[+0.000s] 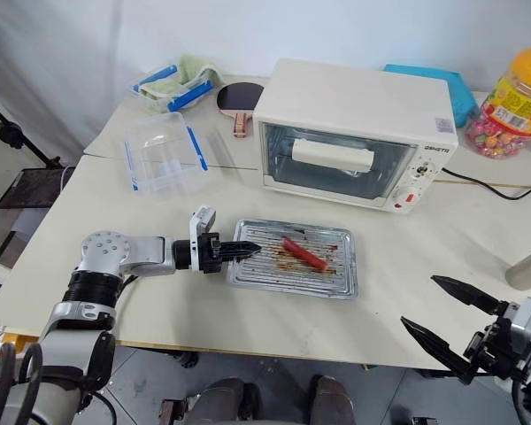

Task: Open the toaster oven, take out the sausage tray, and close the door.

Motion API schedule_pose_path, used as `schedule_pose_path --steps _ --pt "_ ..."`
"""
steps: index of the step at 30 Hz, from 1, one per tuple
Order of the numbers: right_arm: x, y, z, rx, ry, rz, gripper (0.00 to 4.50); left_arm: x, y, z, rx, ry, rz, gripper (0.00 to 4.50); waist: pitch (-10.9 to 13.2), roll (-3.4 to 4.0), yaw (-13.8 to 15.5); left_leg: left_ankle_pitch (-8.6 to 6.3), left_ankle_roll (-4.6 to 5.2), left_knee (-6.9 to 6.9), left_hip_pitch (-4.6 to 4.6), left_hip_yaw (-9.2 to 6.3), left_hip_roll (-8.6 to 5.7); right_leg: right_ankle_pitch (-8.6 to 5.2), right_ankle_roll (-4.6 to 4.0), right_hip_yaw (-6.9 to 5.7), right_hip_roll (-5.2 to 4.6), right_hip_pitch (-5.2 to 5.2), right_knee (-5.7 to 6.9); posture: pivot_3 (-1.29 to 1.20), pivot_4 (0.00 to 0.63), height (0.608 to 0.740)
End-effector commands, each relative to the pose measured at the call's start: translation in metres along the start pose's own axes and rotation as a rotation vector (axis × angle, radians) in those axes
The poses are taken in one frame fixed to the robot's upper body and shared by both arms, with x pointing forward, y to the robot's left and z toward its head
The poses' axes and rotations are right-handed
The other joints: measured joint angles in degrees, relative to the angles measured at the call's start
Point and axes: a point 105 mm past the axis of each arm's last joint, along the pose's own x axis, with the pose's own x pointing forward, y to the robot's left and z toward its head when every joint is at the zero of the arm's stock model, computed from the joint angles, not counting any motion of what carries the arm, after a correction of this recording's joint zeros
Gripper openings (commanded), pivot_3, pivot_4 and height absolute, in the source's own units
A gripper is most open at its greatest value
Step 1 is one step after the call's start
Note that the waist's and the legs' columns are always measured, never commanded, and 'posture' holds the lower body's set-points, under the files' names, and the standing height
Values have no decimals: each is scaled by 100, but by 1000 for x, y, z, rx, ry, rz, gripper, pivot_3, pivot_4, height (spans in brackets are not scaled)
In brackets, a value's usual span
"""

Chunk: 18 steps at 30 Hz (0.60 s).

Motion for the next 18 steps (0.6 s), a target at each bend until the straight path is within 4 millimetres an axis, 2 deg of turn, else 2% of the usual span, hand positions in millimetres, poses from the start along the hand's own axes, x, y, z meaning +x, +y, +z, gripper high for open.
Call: schedule_pose_path --steps 1,3,4,9,15,16,18 --pt "-2 3 11 -34 -22 -16 4459 0 11 0 0 -5 39 0 -1 2 -1 0 0 0 1 1 0 0 1 2 -1 0 0 0 150 740" --pt "-1 5 12 -33 -23 -15 4500 -2 12 0 14 -11 42 656 -1 2 -6 -11 -19 0 8 3 -2 1 1 8 -10 0 -1 0 150 740" --pt "0 6 12 -32 -24 -15 4500 -3 12 -1 23 -11 41 808 -1 2 -14 -13 -23 0 13 4 -2 1 1 10 -10 0 -2 0 150 740" --pt "7 3 11 -32 -25 1 4500 -17 13 -3 121 -19 53 2414 -1 1 -69 -12 -21 -10 16 9 2 1 1 22 -10 -3 13 0 150 740" --pt "14 2 10 -14 -30 39 4500 -56 22 5 476 -120 162 4268 -1 2 -91 -7 -13 -20 31 25 12 -4 -8 42 -9 -8 14 0 150 740" --pt "14 2 9 -11 -28 46 4500 -62 21 6 541 -139 167 4480 -2 3 -97 -15 -27 -20 34 27 12 -5 -10 48 -13 -8 9 0 150 740" --pt "18 1 10 -10 -36 59 4500 -81 19 5 724 -159 182 4480 -2 3 -102 -22 -39 -25 42 33 14 -7 -14 58 -26 -7 -2 0 150 740"
